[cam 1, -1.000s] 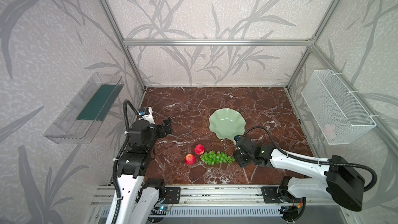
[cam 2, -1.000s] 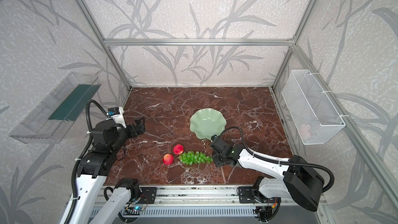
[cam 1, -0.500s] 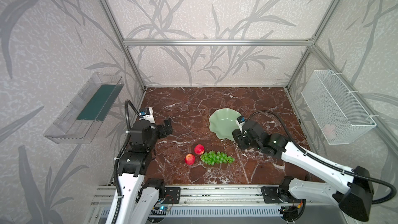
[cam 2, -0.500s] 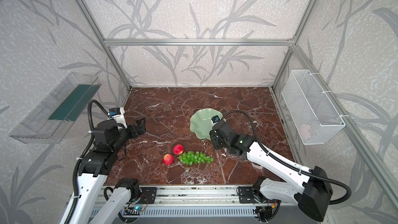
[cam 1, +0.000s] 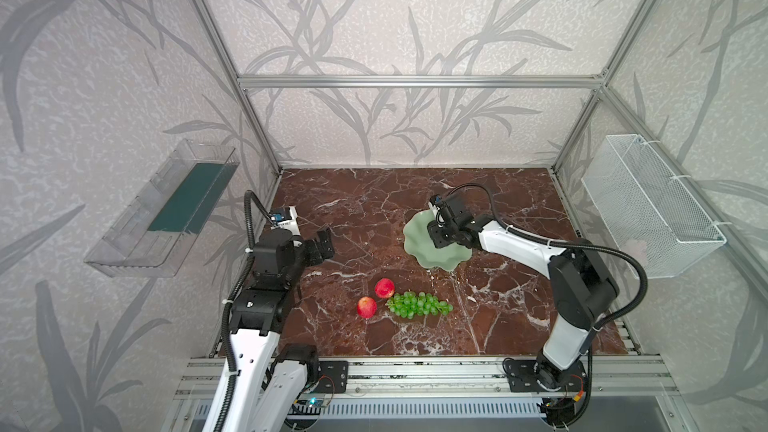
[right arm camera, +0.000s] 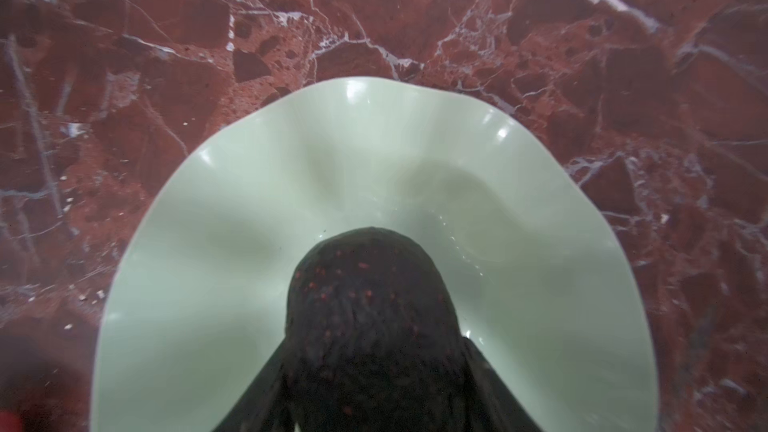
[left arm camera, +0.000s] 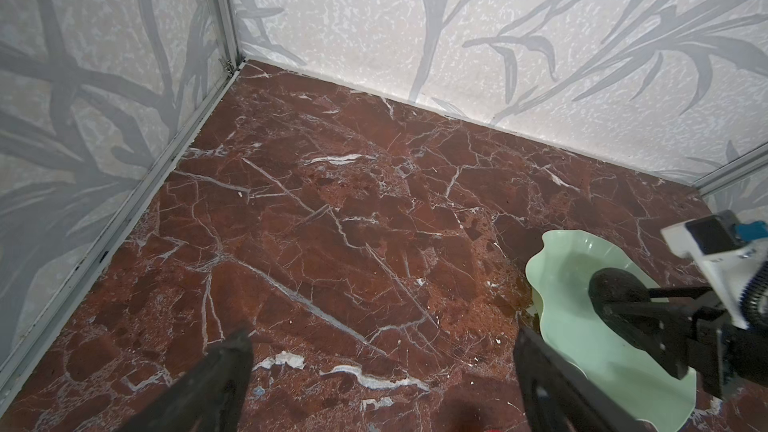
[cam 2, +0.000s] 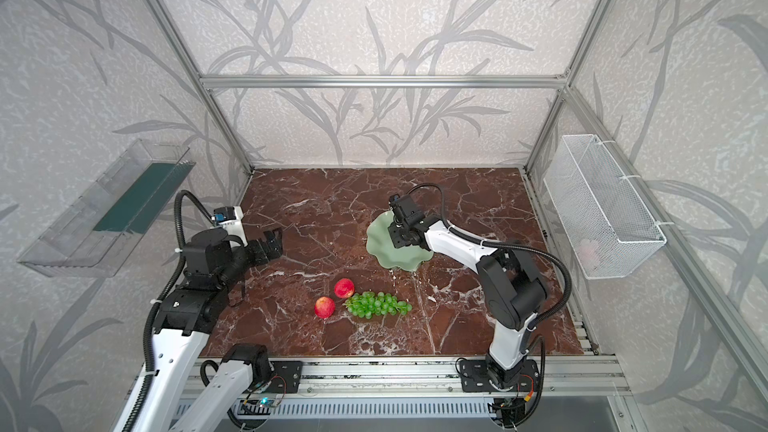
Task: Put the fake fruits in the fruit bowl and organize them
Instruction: 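Carry the avocado with the right gripper into the green bowl and release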
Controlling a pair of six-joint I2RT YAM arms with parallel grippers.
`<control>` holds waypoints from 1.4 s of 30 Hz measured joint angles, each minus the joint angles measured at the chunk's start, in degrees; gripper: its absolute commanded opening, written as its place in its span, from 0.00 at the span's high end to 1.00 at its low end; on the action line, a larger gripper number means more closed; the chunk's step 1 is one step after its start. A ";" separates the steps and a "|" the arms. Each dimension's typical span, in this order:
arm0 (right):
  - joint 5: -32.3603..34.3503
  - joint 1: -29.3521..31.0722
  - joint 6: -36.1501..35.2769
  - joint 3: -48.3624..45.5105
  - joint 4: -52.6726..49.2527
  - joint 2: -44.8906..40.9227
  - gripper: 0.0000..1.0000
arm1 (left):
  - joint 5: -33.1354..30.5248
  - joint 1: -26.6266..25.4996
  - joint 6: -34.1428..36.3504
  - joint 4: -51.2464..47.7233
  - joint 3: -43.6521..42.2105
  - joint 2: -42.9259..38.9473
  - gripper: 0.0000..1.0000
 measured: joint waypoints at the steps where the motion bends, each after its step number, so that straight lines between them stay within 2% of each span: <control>1: -0.09 -0.13 0.02 0.20 0.39 1.38 0.59 | 0.00 0.00 -0.02 -0.04 -0.09 0.02 0.02; 10: -0.26 -0.92 0.48 0.74 3.17 6.10 0.54 | -0.04 0.02 -0.09 -0.31 -0.17 0.11 0.02; 17: -0.26 -1.16 0.92 2.10 4.63 7.67 0.38 | -0.07 0.02 -0.87 -0.31 -0.17 0.35 0.03; 26: -0.59 -1.20 1.40 1.99 4.85 6.80 0.24 | 0.39 0.02 -3.61 -1.03 -0.44 0.98 0.06; 31: -0.61 -1.20 1.46 -3.02 6.82 -2.99 0.09 | 4.42 0.02 -5.64 -3.58 -0.66 1.79 0.10; 34: -1.70 -1.27 2.29 -10.36 13.14 -13.77 0.03 | 7.91 0.00 -7.17 -5.40 -1.46 3.04 0.13; 36: -2.89 -1.31 3.74 -16.24 18.75 -21.24 0.02 | 10.91 -0.15 -8.50 -6.29 -2.62 4.04 0.15; 39: -3.65 -1.36 6.21 -22.80 24.72 -28.15 0.02 | 14.05 -1.40 -10.40 -7.65 -4.68 5.42 0.16; 42: -3.19 -1.51 8.41 -27.21 26.75 -31.15 0.01 | 14.86 -6.03 -11.63 -9.25 -5.05 7.61 0.16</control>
